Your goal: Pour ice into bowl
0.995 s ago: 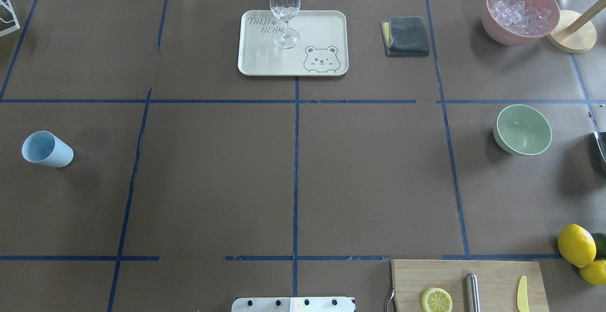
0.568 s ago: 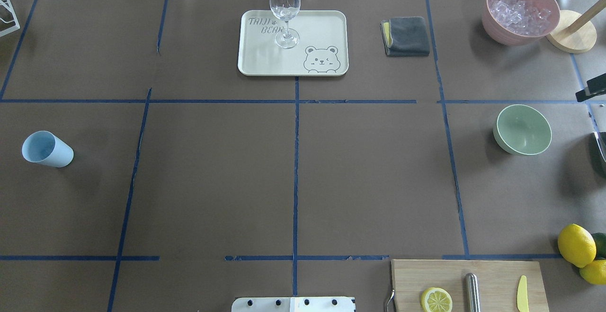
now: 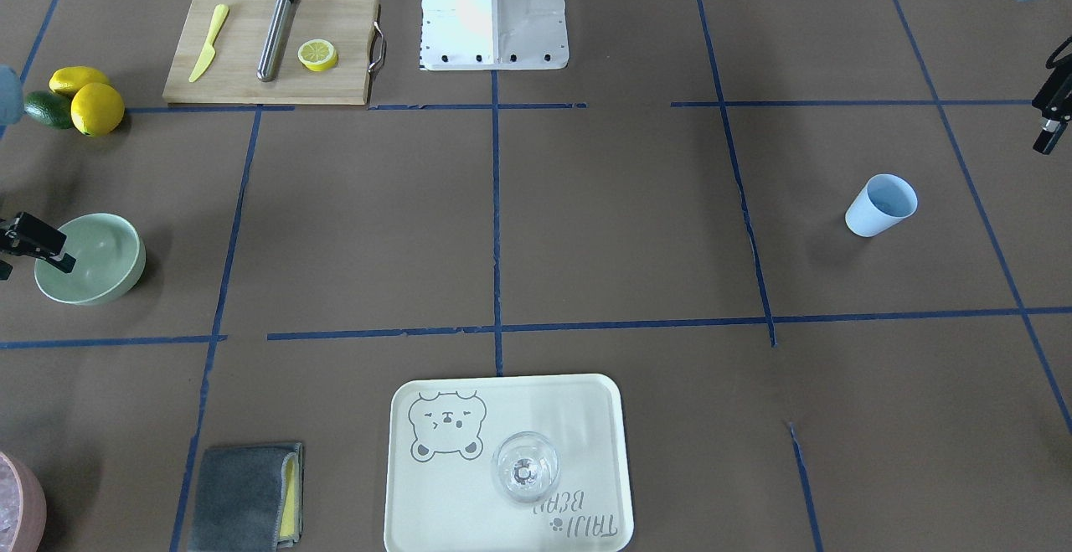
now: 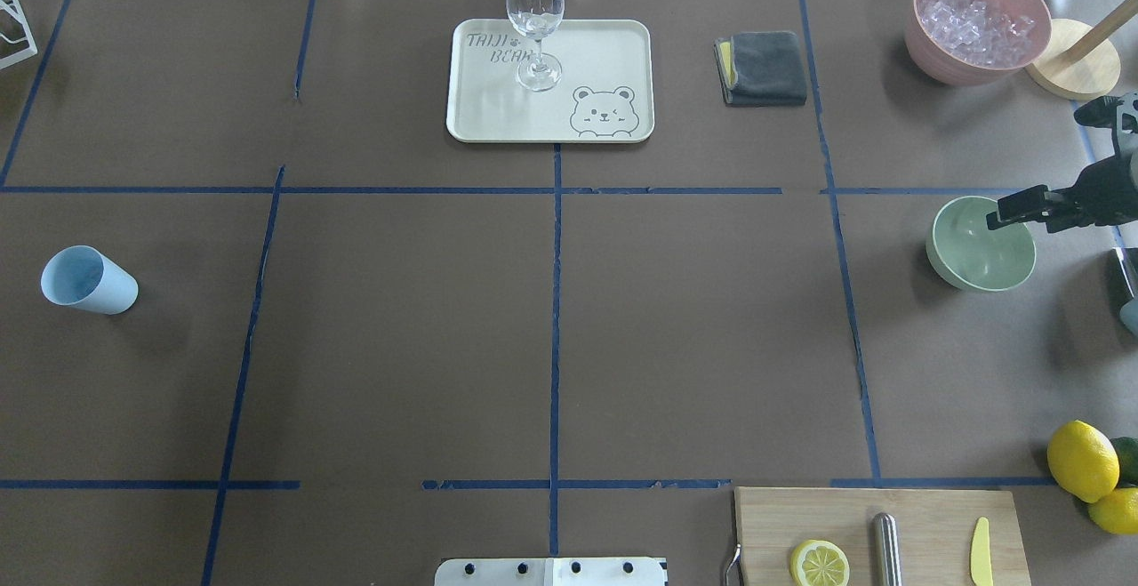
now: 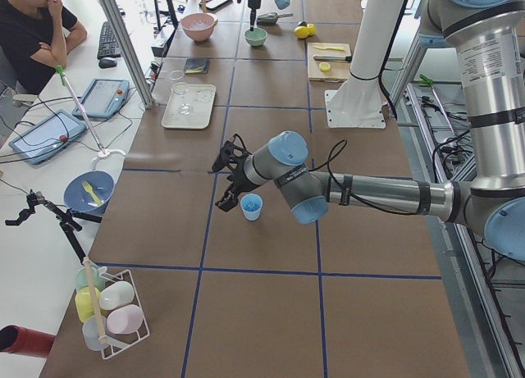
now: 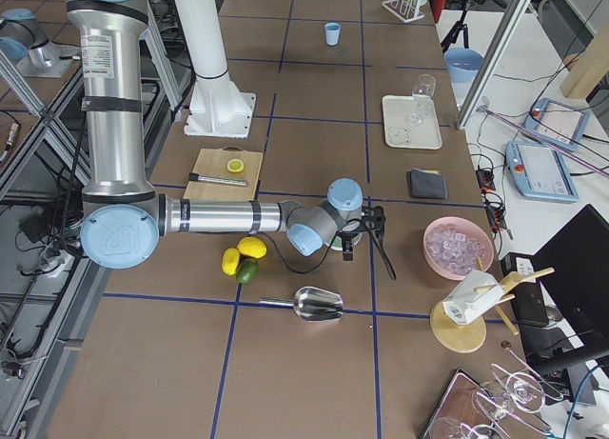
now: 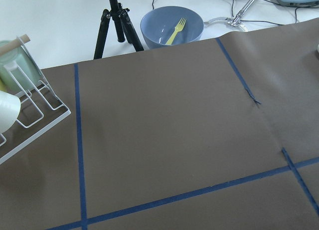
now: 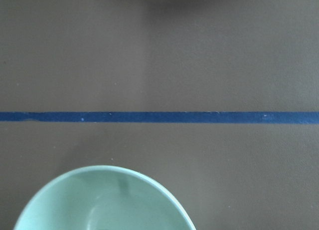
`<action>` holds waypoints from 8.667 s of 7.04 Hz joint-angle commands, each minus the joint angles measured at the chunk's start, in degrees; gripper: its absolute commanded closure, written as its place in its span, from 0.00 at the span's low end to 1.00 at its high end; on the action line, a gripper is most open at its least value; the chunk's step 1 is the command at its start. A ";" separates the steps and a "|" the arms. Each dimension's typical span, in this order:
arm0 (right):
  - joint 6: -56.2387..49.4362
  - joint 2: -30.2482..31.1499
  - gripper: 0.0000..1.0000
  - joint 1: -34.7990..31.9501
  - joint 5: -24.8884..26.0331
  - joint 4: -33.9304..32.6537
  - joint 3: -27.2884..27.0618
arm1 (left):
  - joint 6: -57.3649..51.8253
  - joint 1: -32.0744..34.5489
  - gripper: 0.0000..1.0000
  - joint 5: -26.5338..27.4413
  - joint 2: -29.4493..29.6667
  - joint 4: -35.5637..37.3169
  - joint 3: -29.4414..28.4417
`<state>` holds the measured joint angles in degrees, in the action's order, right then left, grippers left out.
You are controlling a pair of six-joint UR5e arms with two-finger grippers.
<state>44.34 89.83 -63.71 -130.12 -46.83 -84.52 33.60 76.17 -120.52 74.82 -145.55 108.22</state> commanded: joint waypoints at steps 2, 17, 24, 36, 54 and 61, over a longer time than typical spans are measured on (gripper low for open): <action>0.65 0.52 0.34 0.61 -0.22 1.75 1.38 | 2.07 -1.81 0.00 2.30 -0.64 -0.78 1.12; 33.12 -26.07 1.00 17.97 1.33 -31.73 -21.12 | 39.34 -57.79 0.00 64.44 -12.50 -17.57 -3.35; 36.16 -44.28 1.00 32.24 15.76 -37.63 -8.66 | 42.68 -61.32 0.00 80.42 -3.11 -17.57 -16.89; 36.96 -50.95 1.00 36.64 19.72 -36.84 -0.15 | 31.42 -59.74 1.00 85.80 3.41 -24.07 -17.82; 21.31 -28.22 0.00 23.37 11.99 -28.14 -15.05 | 7.44 -64.38 1.00 94.40 17.10 28.25 2.09; 24.30 -28.22 0.00 23.81 12.08 -28.05 -14.97 | -37.74 -67.03 1.00 103.56 25.88 41.58 -1.78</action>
<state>68.38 61.62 -39.95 -118.04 -74.96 -99.56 6.02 9.17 -17.42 98.85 -103.96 106.52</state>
